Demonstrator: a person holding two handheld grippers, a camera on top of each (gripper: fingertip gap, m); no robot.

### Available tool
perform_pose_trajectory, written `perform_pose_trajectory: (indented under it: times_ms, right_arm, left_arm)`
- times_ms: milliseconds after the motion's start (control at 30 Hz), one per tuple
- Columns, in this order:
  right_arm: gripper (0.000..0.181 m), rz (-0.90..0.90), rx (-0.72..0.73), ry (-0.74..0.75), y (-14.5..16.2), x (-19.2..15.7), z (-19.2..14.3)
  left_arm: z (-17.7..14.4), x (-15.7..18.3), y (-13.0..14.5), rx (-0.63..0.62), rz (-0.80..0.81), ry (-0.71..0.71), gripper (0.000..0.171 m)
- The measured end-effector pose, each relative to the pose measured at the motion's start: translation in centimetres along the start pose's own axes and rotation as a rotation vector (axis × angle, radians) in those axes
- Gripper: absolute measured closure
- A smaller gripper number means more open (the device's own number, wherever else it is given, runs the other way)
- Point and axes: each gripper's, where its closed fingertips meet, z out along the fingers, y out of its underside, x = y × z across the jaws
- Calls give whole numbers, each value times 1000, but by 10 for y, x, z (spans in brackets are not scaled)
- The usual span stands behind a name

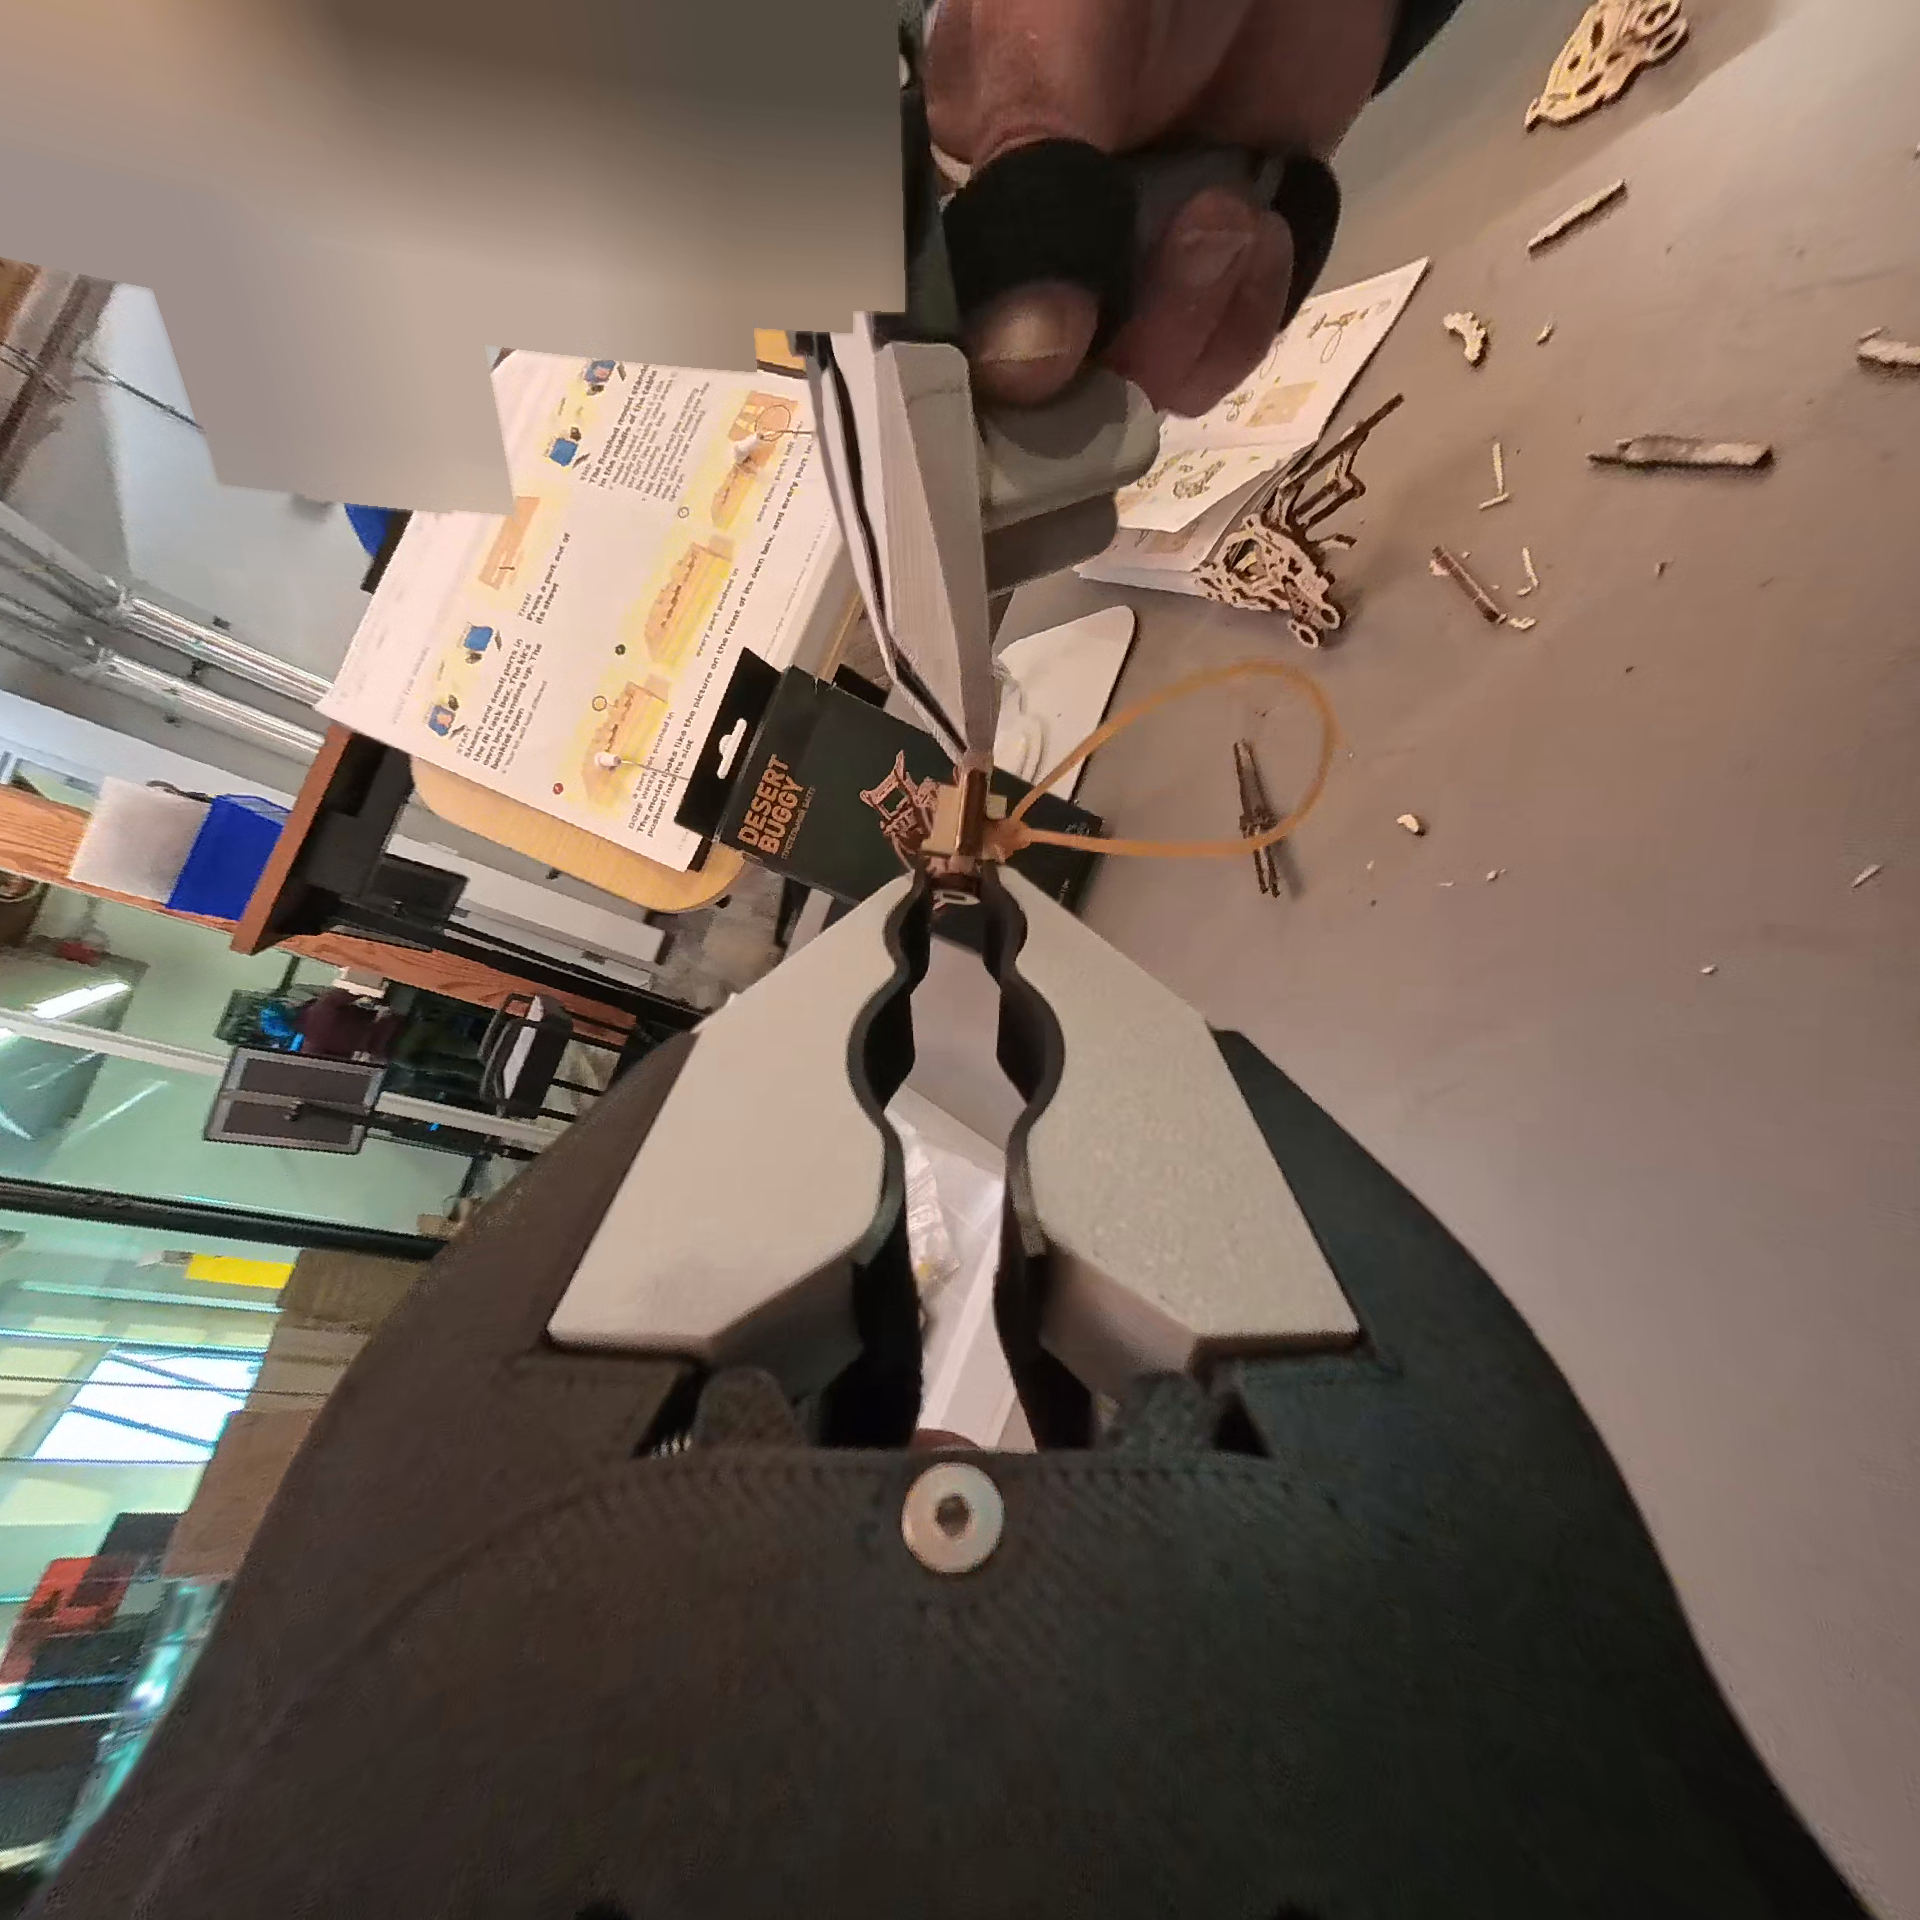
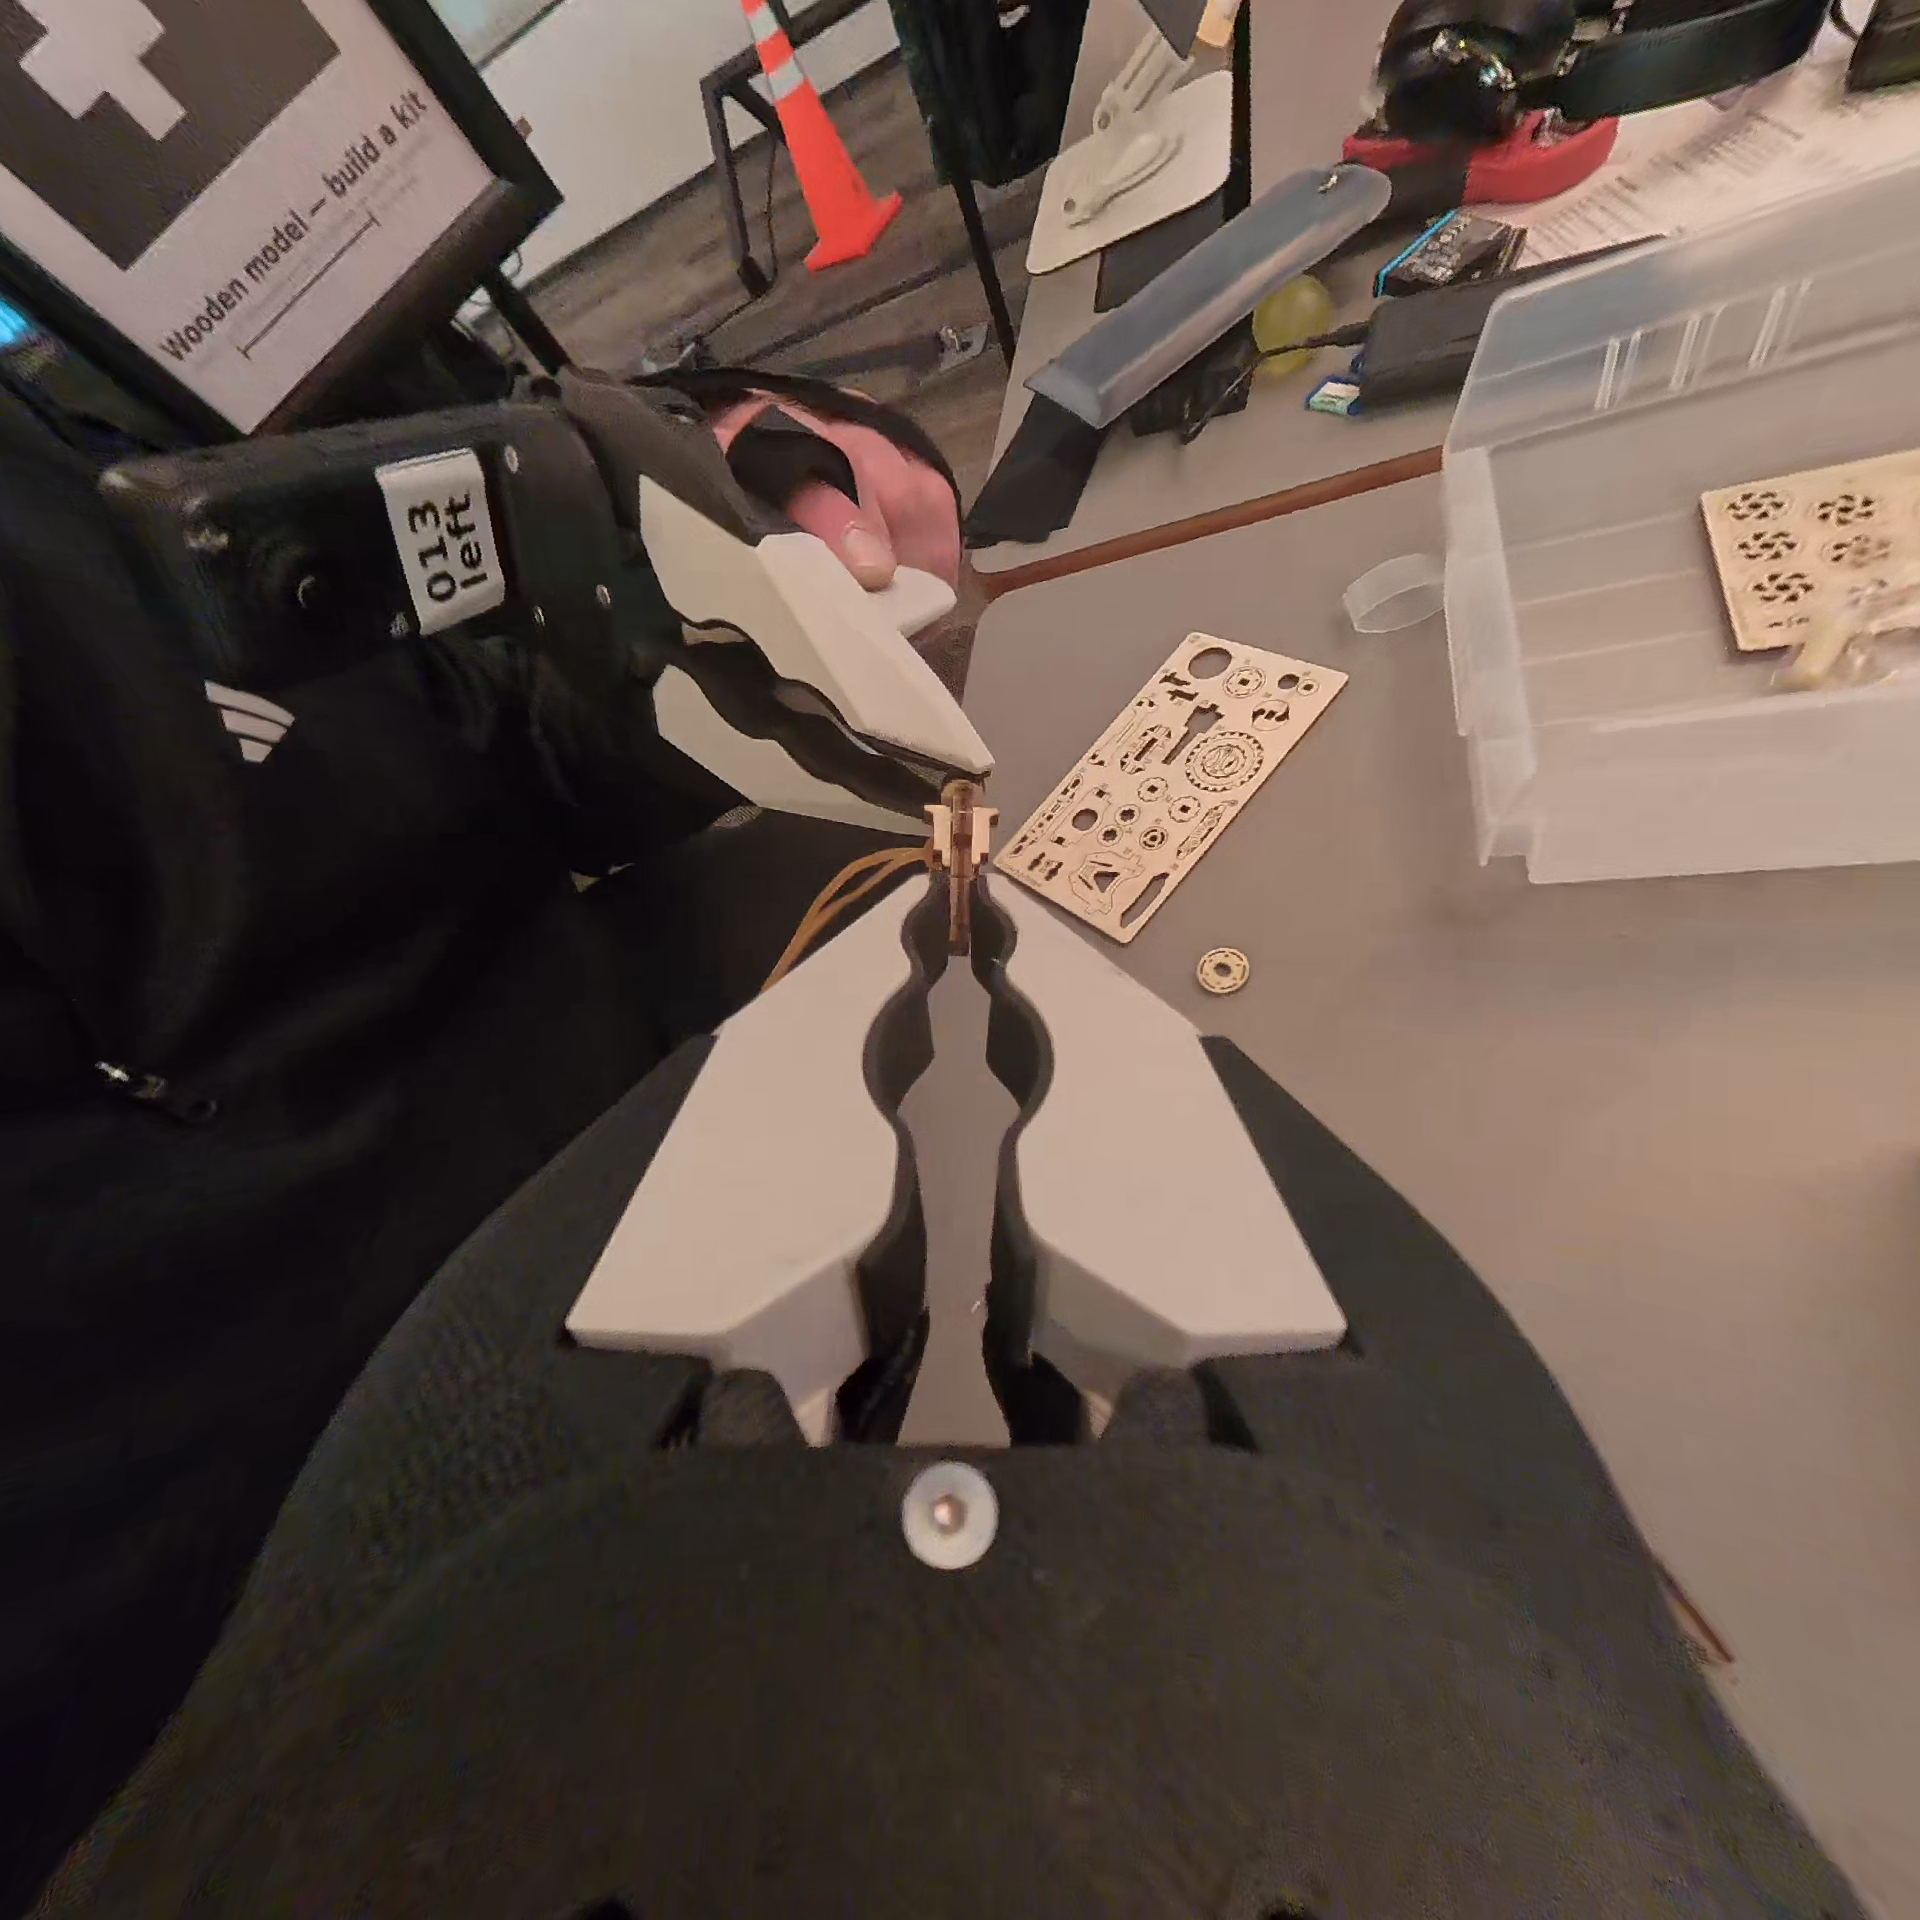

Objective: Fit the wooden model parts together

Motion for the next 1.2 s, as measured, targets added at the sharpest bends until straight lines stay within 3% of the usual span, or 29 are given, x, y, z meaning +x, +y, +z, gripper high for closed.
perform_pose_trajectory:
  times_ms: [267, 400, 833, 1200]
  right_arm:
    - [181, 100, 73, 16, -2, 3, -4]
    - [180, 112, 183, -29, -9, -3, -11]
    - [180, 162, 344, -17, -15, -7, -22]
    - [181, 60, 258, 53, -11, -12, -23]
  left_arm:
    - [6, 0, -1, -36, 92, -32, 165]
    - [2, -7, -11, 24, 28, -46, 165]
    - [4, -12, -22, 98, -17, -134, 165]
    - [4, -7, -25, 84, 34, -111, 165]
